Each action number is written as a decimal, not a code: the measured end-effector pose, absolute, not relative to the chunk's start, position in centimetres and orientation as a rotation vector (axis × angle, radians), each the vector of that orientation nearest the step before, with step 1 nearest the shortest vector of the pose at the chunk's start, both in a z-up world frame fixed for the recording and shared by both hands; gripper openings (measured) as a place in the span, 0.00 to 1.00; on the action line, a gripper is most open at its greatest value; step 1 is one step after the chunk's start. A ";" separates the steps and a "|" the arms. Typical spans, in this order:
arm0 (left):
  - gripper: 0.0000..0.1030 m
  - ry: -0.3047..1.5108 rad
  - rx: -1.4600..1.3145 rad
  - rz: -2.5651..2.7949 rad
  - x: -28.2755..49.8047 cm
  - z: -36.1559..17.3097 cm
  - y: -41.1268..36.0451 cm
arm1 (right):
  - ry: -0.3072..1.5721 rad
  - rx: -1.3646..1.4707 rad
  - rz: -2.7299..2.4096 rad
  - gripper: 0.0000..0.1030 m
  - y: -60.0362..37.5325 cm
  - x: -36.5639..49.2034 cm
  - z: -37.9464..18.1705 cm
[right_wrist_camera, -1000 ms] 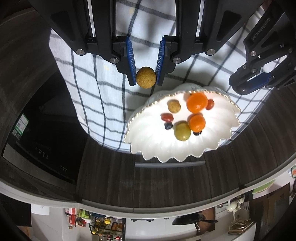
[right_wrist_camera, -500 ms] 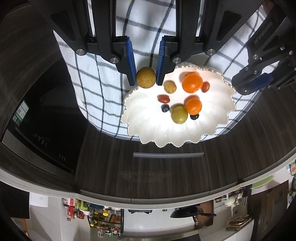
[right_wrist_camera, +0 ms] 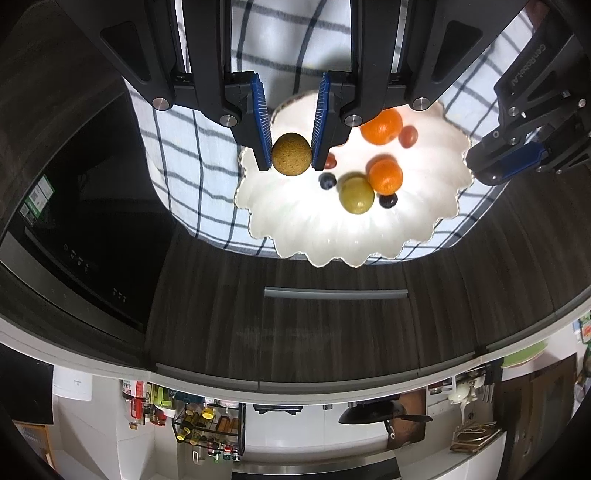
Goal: Organize fruits
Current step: 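Carry the dark plum in the left tool while the right tool carries the yellow fruit over the bowl, then open the left tool releasing the plum while the right tool drops the yellow fruit into the bowl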
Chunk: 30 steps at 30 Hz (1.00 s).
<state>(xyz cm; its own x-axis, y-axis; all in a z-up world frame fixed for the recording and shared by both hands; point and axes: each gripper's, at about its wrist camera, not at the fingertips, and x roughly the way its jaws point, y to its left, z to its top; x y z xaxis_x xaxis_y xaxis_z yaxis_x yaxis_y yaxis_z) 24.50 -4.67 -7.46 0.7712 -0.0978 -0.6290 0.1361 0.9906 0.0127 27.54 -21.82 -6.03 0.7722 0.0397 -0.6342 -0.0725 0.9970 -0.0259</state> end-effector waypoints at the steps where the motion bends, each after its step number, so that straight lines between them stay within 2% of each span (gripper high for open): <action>1: 0.27 0.679 0.058 -0.126 24.7 -7.5 -4.6 | 0.685 -0.051 0.060 0.23 -21.8 27.7 -6.0; 30: 0.28 0.760 0.058 -0.115 30.1 -10.5 -3.4 | 0.770 -0.064 0.021 0.23 -21.2 32.8 -8.4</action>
